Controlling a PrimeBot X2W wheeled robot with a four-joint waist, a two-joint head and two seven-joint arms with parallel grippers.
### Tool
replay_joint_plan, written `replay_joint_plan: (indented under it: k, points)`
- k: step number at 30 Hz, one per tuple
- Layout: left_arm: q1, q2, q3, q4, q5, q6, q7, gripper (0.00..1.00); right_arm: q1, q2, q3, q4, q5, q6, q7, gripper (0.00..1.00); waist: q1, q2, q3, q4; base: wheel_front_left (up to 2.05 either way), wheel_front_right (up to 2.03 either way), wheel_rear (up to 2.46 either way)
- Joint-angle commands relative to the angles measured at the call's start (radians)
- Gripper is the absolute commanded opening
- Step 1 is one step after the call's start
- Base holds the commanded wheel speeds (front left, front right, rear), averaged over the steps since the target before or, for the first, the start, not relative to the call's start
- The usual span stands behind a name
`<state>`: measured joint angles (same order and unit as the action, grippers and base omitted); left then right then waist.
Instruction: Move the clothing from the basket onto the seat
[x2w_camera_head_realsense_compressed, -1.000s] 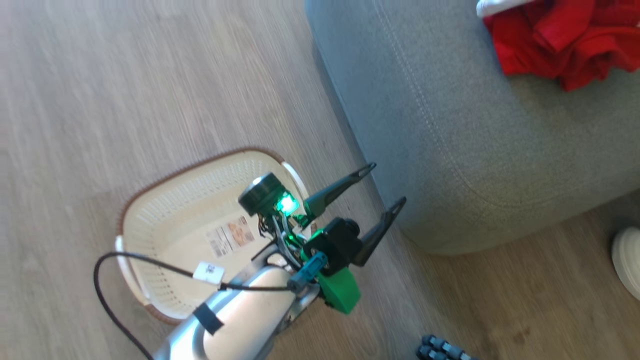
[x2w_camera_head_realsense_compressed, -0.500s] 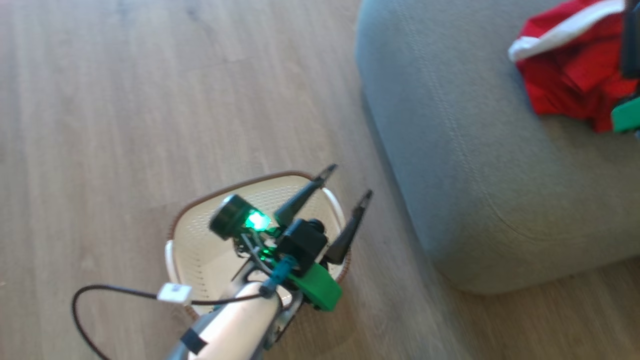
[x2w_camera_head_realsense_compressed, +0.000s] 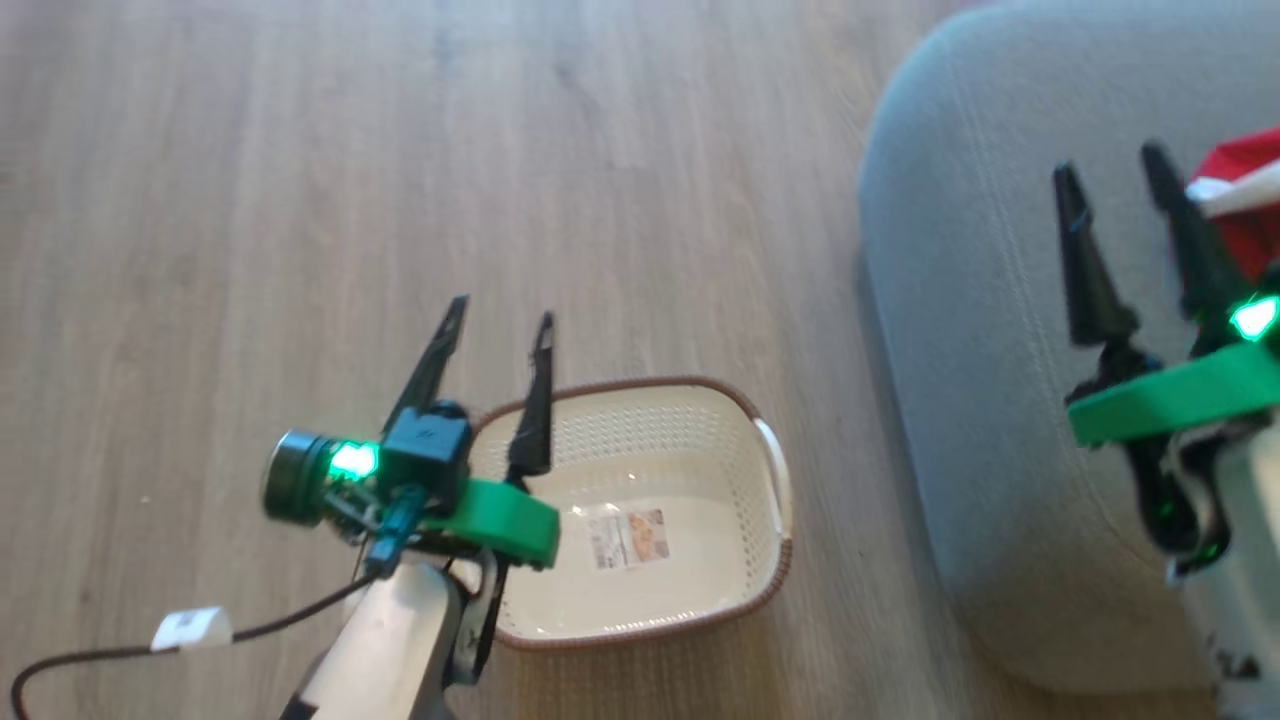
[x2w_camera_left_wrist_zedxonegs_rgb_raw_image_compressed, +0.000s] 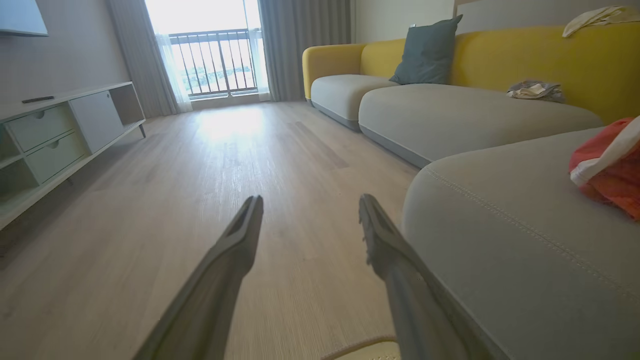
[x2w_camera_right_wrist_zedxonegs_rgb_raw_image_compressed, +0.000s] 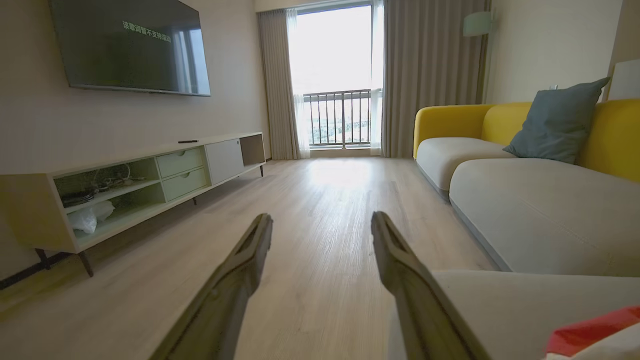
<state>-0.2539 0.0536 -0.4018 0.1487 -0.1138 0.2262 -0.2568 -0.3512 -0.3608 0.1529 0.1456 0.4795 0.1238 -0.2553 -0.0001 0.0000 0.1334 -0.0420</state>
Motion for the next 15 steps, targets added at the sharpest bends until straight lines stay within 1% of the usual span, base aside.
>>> replay_joint_plan:
  k: [1, 5, 8, 15]
  points:
    - [-0.001, -0.003, 0.052, -0.033, -0.001, 0.013, -0.005, 1.00, 0.018, 0.005, -0.002, -0.040, -0.013, 0.007, -0.006, 1.00, 0.0001, 0.0000, -0.031, 0.036, 0.00, 0.00, 0.00]
    - [0.040, -0.003, 0.116, -0.048, -0.021, 0.050, -0.005, 1.00, 0.085, 0.049, -0.010, -0.053, -0.042, 0.007, -0.006, 1.00, 0.0001, 0.0000, -0.050, 0.060, 0.00, 0.00, 0.00]
    - [0.070, -0.003, 0.143, -0.055, -0.041, 0.051, -0.005, 1.00, 0.132, 0.082, -0.029, -0.049, -0.061, 0.007, -0.006, 1.00, 0.0001, 0.0000, -0.061, 0.072, 0.00, 0.00, 0.00]
    - [0.123, -0.003, 0.166, -0.035, -0.039, 0.056, -0.005, 1.00, 0.213, 0.143, -0.092, -0.035, -0.104, 0.007, -0.006, 1.00, 0.0001, 0.0000, -0.081, 0.090, 0.00, 0.00, 0.00]
